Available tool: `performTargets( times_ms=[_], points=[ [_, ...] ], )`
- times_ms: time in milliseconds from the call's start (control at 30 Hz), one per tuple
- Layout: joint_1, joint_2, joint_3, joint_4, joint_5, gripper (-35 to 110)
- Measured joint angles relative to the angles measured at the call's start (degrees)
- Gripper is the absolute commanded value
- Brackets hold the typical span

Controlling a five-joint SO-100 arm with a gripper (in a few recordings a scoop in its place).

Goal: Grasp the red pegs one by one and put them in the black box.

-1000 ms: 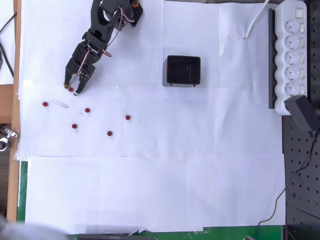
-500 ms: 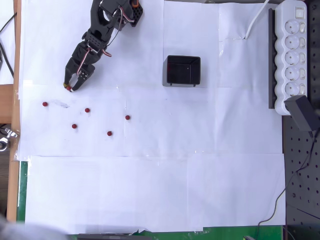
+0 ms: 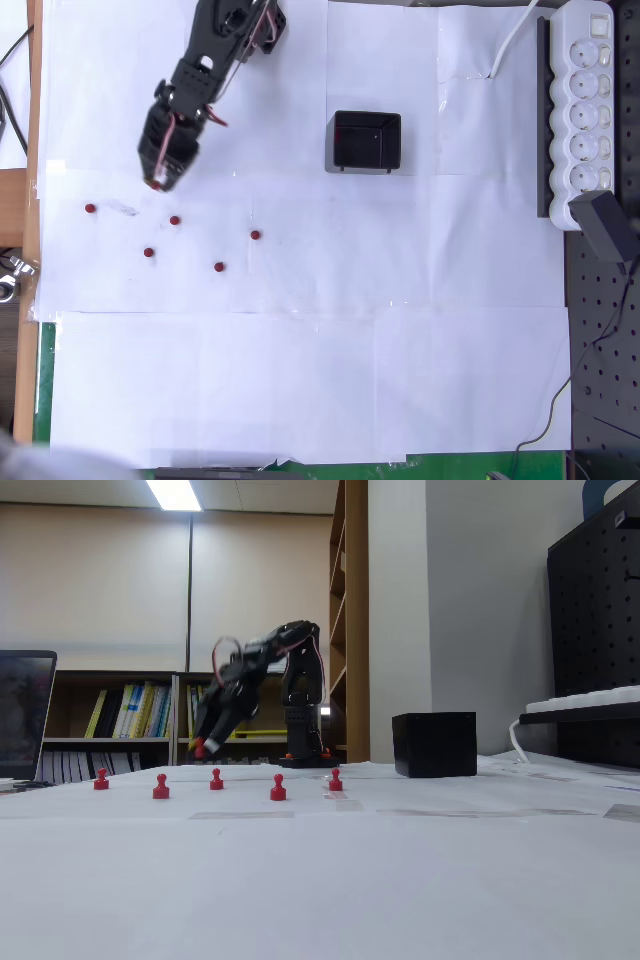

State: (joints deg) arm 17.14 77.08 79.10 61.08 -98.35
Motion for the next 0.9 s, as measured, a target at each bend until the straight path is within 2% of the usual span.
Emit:
performTargets(
  times_ms=[133,167,267,433,567,700,900],
  points=[
    [-12.9,-0.1,13.8,29.1,-9.2,0],
    [-16.5,-0.4,16.1,33.8,-12.0,0],
    [-27.4,-1.2,21.0,39.4,-20.5,0],
    [-47.0,-0.2,25.5,39.1,-33.0,0],
    [-56.9,5.3,26.2,34.4,-39.8,0],
    [-61.9,10.6,26.2,29.9,-42.7,0],
    [-62.1,14.5,23.7,23.4,-44.0,6]
  ],
)
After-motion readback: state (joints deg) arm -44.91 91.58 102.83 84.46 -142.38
